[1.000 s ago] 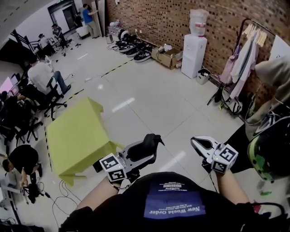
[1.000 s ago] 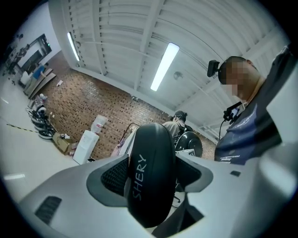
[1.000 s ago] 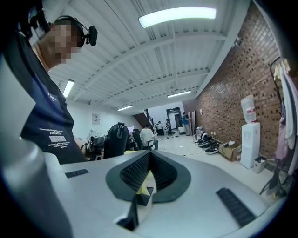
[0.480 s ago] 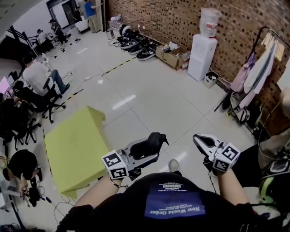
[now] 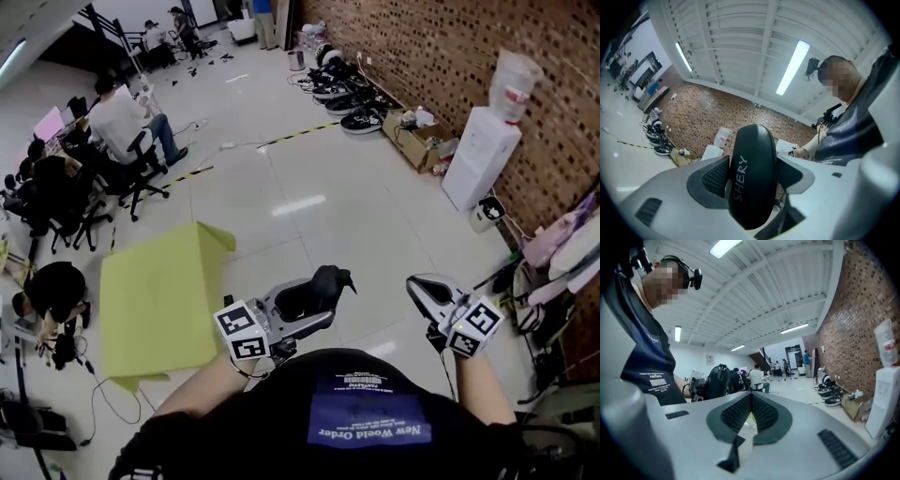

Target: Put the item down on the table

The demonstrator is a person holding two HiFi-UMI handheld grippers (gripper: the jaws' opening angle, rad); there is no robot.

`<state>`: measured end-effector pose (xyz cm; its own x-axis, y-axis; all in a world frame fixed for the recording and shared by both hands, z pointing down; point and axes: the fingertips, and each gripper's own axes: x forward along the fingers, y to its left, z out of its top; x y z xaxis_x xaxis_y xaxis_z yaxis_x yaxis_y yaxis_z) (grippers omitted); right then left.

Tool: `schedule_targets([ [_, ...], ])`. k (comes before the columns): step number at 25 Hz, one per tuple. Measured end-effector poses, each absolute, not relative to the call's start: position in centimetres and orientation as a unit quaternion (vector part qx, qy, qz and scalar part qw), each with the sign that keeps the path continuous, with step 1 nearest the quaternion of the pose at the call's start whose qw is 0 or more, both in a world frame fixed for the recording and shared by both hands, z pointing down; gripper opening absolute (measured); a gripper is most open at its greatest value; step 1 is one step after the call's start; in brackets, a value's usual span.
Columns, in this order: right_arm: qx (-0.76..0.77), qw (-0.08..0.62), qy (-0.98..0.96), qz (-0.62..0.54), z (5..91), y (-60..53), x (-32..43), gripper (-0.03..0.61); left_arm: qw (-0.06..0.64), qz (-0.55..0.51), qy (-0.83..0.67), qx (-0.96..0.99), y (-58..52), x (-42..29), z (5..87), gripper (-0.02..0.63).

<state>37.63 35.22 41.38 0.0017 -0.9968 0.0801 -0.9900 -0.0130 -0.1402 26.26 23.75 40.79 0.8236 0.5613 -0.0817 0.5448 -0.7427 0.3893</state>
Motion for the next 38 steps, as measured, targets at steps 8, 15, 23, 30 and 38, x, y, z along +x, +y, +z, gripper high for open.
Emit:
schedule_targets([
  [8, -0.651, 0.013, 0.755, -0.082, 41.7, 25.2, 45.5, -0.013, 0.206, -0.008, 0.22, 0.954, 14.9, 32.8, 40.0, 0.316],
  [15, -0.605, -0.007, 0.792, -0.076, 40.0, 10.4, 47.8, -0.012, 0.209, -0.044, 0.17, 0.962, 1.0, 34.7, 39.4, 0.316],
  [23, -0.551, -0.013, 0.831, -0.068, 38.3, -7.3, 49.5, -0.012, 0.196, -0.044, 0.129, 0.971, -13.0, 35.8, 38.6, 0.316],
  [30, -0.416, -0.039, 0.905, -0.079, 39.7, -22.2, 47.0, -0.014, 0.203, -0.06, -0.015, 0.977, -23.4, 32.5, 39.7, 0.316],
  [38, -0.229, -0.038, 0.969, -0.082, 40.7, -38.0, 44.4, -0.013, 0.187, -0.083, -0.225, 0.953, -33.0, 30.0, 40.1, 0.316],
])
